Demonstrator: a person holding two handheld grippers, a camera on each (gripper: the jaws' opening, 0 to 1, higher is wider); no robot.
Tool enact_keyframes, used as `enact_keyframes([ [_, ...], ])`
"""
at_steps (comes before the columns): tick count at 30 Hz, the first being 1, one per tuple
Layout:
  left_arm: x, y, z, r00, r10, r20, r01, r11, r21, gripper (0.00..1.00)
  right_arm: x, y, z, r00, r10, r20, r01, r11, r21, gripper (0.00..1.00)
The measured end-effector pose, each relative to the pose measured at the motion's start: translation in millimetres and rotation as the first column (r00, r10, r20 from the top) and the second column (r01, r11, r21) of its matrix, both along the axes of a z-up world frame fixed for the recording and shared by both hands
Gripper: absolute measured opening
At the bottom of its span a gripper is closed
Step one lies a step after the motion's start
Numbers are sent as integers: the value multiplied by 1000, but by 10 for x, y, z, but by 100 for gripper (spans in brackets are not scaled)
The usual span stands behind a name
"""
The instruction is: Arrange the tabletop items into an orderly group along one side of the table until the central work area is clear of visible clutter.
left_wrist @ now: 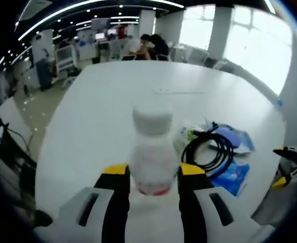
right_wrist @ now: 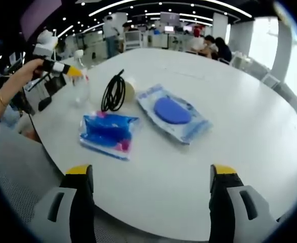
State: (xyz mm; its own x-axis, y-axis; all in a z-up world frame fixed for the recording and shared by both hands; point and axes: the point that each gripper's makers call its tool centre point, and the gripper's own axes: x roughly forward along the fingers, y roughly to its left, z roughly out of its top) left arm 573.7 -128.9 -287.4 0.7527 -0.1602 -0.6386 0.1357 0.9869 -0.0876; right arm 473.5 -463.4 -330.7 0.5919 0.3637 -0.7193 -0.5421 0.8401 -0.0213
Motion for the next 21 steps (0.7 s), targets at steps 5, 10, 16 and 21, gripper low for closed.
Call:
enact_keyframes([
  [5, 179, 102, 170, 994, 21, 109, -23, 1000, 19, 34, 3, -11, -10, 1000, -6, -3, 6, 1000, -2, 94],
  [10, 325, 134, 296, 981, -1, 195, -11, 998, 57, 34, -5, -9, -25, 1000, -5, -10, 5, 1000, -3, 94],
  [16, 465, 214, 373, 965, 45, 258, -64, 996, 63, 34, -7, -27, -48, 1000, -9, -19, 9, 1000, -9, 94],
  [21, 561, 266, 352, 960, 112, 258, -114, 993, -10, 34, -15, -47, -77, 999, -13, -31, 12, 1000, -18, 94],
])
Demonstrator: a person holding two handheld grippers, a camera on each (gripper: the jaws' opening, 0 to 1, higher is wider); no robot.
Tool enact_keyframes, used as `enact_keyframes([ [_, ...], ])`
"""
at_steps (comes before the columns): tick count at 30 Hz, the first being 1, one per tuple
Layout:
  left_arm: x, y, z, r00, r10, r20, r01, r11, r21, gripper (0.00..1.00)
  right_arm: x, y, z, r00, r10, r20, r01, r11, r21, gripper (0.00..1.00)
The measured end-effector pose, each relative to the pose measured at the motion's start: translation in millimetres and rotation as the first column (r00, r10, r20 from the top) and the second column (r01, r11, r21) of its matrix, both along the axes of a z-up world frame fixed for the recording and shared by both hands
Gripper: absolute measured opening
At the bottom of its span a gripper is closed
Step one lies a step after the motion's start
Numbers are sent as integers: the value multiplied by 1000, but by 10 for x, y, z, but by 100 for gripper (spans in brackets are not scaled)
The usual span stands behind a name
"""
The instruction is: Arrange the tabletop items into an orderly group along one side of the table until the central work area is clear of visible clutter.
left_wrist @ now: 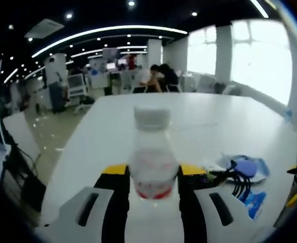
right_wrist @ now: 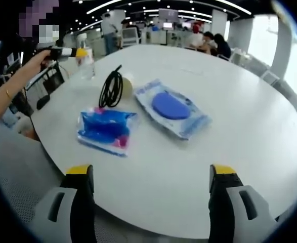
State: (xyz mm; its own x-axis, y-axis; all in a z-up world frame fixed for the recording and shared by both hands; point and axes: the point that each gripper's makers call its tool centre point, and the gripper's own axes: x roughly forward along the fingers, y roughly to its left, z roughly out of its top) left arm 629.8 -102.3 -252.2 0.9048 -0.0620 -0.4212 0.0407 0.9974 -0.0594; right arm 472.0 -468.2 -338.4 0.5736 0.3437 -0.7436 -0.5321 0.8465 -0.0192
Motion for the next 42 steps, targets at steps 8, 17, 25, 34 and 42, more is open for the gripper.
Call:
enact_keyframes([
  [8, 135, 61, -106, 997, 83, 8, -83, 997, 0, 34, -12, -15, -42, 1000, -1, -18, 0, 1000, -11, 93],
  [17, 265, 241, -258, 988, 153, -13, -153, 988, 10, 34, -34, -24, -88, 999, -4, -40, 4, 1000, -15, 92],
  [25, 356, 385, -255, 981, 192, 19, -192, 981, 7, 34, -55, -38, -135, 998, -6, -61, 4, 1000, -24, 92],
  [34, 385, 408, -384, 974, 228, 16, -228, 973, 20, 34, -60, -51, -152, 998, -7, -70, 5, 999, -32, 92],
  [42, 438, 345, -411, 979, 204, 10, -205, 978, 45, 34, -51, -73, -131, 998, -18, -63, 16, 999, -33, 91],
])
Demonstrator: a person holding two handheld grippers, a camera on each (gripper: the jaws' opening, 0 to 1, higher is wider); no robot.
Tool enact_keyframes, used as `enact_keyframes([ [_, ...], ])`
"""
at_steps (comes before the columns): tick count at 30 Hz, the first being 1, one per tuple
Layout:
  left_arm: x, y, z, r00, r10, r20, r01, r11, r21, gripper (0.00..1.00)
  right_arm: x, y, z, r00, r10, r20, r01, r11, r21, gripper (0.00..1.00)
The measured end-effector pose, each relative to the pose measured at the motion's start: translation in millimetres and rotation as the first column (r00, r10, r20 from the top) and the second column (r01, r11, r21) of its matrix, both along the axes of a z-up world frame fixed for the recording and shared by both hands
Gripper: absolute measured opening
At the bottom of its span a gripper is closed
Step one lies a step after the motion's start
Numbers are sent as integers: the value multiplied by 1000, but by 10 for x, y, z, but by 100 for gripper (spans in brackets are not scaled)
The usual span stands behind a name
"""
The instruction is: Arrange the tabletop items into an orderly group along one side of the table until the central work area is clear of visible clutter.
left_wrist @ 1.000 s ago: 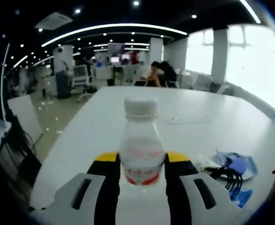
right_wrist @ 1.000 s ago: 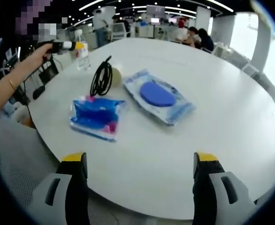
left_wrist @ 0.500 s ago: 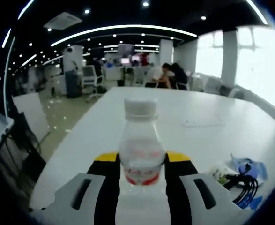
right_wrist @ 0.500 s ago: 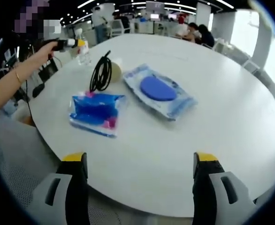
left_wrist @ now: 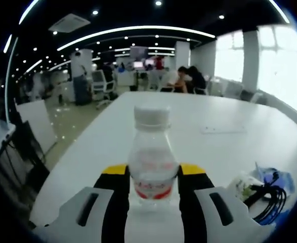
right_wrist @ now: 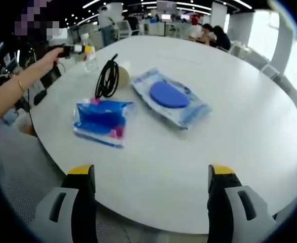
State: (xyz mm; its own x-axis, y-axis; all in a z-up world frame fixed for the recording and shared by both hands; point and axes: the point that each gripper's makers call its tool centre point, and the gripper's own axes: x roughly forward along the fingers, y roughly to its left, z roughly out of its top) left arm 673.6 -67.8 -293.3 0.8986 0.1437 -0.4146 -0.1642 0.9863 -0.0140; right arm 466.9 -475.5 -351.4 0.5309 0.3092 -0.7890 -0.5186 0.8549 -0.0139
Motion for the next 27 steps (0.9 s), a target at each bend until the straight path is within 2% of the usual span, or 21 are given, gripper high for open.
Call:
enact_keyframes([
  [9, -34, -46, -5, 1000, -14, 1, 13, 999, 43, 35, 0, 15, 24, 1000, -3, 4, 3, 1000, 14, 91],
  [16, -50, -28, 3, 1000, -16, -2, 16, 999, 46, 36, -11, 21, 17, 1000, 2, -1, -2, 1000, 12, 92],
  [18, -111, 17, -88, 997, -7, -75, 12, 998, 67, 42, -11, 21, 21, 1000, 3, 0, -3, 1000, 11, 92],
  [20, -108, 27, -120, 997, -12, -70, 16, 998, 54, 59, -7, 26, 29, 1000, 3, 3, -3, 1000, 15, 92],
  [21, -129, 31, -137, 997, -9, -70, 12, 999, 38, 65, -5, 26, 34, 1000, 2, 5, -2, 1000, 18, 92],
  [22, -143, 23, -143, 998, -20, -67, 22, 999, 31, 67, -1, 24, 39, 1000, 0, 7, 0, 1000, 19, 92],
  [25, -163, -65, -145, 993, -100, -62, 103, 994, 42, 64, 4, 29, 41, 1000, 0, 9, 0, 1000, 23, 92],
  [27, -177, -69, -158, 991, -118, -67, 121, 991, 50, 68, -2, 38, 37, 1000, 4, 6, -4, 1000, 23, 92],
])
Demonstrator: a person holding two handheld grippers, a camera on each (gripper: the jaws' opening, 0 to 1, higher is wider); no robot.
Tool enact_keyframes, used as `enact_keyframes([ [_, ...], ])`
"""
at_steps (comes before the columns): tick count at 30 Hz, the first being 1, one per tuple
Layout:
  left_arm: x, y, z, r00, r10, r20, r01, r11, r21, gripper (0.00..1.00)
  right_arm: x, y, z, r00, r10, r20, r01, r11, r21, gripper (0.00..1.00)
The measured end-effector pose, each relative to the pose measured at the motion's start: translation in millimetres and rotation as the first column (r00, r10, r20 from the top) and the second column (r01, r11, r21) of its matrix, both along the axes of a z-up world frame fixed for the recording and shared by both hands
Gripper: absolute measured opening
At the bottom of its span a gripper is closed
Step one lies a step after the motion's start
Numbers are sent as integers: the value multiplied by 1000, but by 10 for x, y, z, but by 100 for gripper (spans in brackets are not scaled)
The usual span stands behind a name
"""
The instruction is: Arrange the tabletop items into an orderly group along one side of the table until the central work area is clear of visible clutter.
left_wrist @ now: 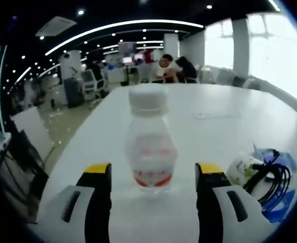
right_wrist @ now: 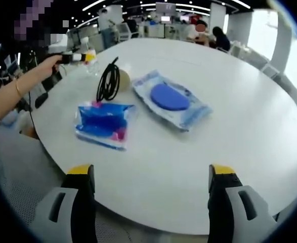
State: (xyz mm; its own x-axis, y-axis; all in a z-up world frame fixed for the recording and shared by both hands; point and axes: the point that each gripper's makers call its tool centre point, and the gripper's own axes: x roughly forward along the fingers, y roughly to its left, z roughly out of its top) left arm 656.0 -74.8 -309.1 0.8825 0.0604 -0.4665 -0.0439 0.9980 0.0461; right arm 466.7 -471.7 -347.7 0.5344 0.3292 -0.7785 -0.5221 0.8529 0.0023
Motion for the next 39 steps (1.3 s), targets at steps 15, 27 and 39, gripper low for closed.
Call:
enact_keyframes([
  [15, -135, -104, 113, 985, -168, 42, 166, 985, 35, 94, -3, 82, 52, 1000, 18, 16, -19, 999, 37, 94],
  [27, -529, -312, 254, 946, -323, 27, 321, 946, 52, 99, 38, 439, 372, 996, 58, 63, -74, 954, 289, 99],
  [39, -900, -611, 451, 913, -405, 44, 405, 914, 28, 99, 125, 520, 498, 990, 96, 101, -123, 943, 311, 99],
])
